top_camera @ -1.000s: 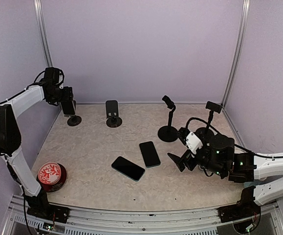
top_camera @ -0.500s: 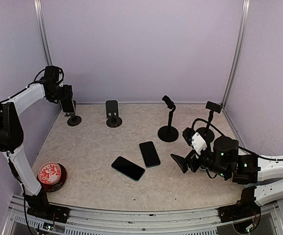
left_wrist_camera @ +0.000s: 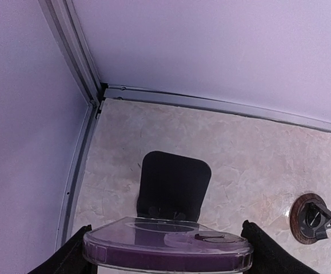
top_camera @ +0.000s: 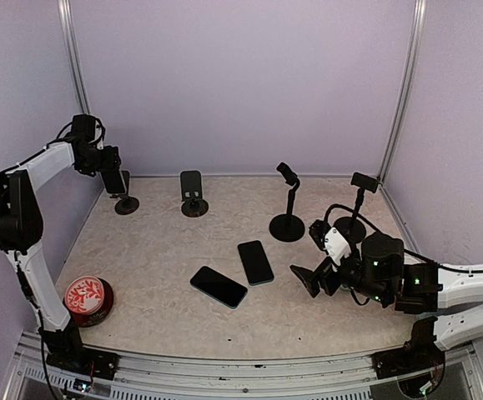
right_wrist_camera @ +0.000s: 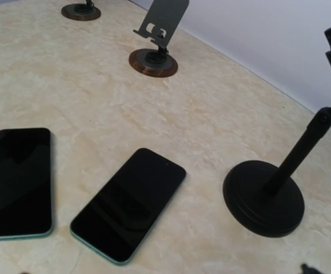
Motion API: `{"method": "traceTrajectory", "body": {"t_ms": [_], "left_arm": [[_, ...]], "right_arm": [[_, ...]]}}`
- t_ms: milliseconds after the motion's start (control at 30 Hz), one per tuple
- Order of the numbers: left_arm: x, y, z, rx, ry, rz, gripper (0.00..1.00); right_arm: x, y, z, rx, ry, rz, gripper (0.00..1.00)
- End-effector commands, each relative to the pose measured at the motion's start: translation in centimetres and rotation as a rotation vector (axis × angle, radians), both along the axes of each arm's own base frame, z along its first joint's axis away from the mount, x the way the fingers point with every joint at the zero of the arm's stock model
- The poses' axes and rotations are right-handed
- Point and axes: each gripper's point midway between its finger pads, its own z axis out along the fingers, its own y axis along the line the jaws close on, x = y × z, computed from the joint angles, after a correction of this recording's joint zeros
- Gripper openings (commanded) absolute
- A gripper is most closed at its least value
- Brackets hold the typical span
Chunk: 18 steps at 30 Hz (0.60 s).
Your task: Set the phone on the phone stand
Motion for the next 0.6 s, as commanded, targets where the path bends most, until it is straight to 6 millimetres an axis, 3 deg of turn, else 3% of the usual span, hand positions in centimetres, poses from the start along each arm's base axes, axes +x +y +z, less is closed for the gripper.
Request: {"method": "traceTrajectory", "body": {"t_ms": [0, 567], "left_arm": [[1.62, -0.51, 1.95, -0.007, -0.071, -0.043, 0.62], [2.32, -0.31, 1.14, -0.007, -0.059, -0.034, 0.63]], "right_arm": [[0.14, 0.27, 0.5, 0.02, 0.006, -0.002, 1.0], [0.27, 0.67, -0.09, 0.002, 0.009, 0.004, 1.0]]}}
